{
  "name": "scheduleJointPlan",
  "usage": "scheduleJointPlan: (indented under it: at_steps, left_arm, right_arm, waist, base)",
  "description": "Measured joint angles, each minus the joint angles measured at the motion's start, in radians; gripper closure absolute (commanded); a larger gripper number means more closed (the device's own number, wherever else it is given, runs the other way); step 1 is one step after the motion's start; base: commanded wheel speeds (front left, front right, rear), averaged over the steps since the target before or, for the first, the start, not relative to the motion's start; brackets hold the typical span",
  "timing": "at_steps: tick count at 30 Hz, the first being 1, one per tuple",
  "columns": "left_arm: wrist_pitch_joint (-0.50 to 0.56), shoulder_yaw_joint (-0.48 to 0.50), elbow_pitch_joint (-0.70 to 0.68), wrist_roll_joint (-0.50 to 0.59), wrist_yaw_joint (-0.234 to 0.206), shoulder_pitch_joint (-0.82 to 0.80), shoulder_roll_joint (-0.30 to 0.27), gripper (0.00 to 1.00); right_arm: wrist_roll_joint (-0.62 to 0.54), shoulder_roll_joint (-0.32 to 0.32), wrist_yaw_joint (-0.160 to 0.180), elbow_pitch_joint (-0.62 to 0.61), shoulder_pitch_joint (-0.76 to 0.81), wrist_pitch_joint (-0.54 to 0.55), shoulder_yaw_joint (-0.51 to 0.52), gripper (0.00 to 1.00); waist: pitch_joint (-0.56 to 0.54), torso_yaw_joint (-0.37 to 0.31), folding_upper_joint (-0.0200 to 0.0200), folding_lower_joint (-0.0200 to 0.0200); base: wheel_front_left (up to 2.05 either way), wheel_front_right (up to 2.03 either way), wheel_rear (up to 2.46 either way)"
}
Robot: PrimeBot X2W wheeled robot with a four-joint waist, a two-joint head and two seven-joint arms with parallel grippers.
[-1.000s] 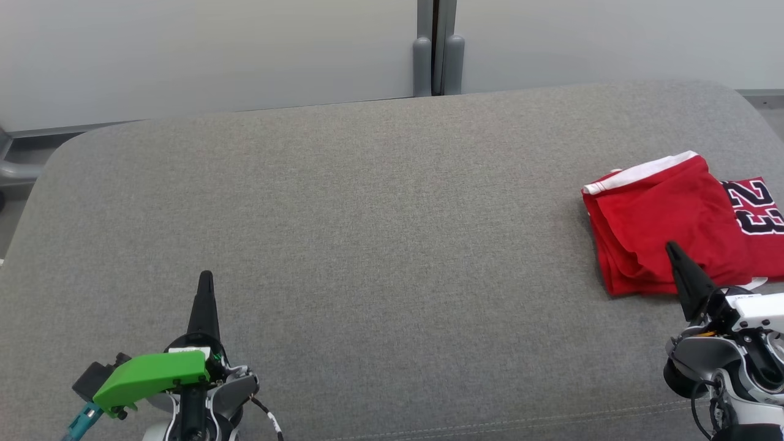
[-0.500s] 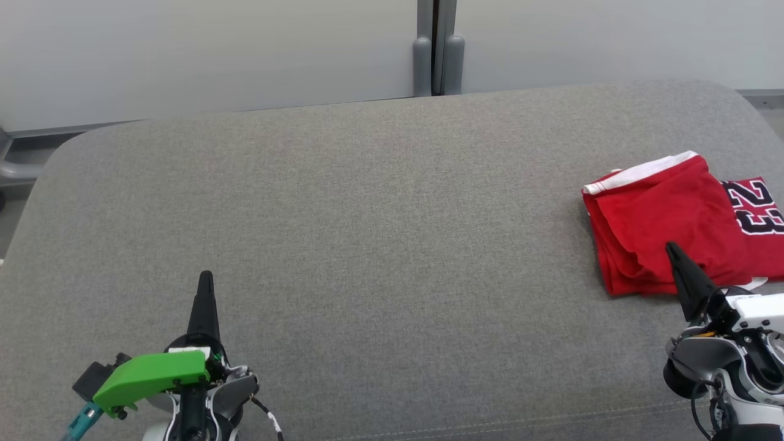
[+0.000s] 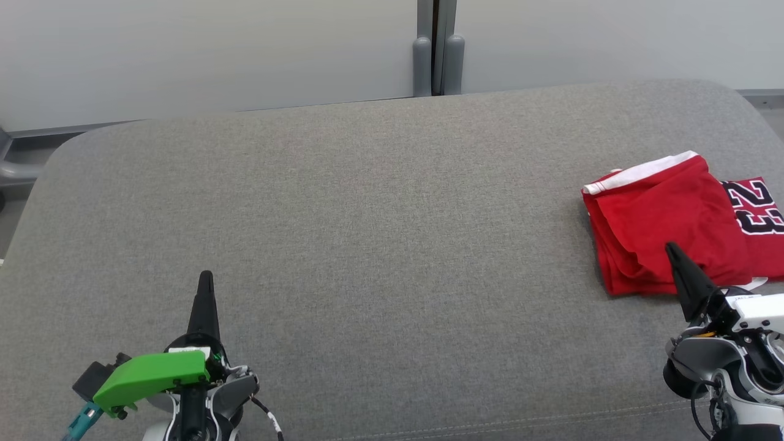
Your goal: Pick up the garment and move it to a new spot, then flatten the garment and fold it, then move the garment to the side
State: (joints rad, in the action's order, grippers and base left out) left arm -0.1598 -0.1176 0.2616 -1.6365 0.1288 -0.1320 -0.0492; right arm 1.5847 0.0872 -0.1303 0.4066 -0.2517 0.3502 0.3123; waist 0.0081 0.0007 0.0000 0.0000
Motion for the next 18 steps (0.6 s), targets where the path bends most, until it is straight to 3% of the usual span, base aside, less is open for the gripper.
scheduleJointPlan:
  at_steps: [18]
  left_arm:
    - [0.0, 0.0, 0.0, 0.0, 0.0, 0.0, 0.0, 1.0]
  right_arm:
    - [-0.003, -0.003, 0.0, 0.0, 0.0, 0.001, 0.004, 1.0]
  waist:
    - [0.0, 0.0, 0.0, 0.0]
  base:
    - [0.0, 0.0, 0.0]
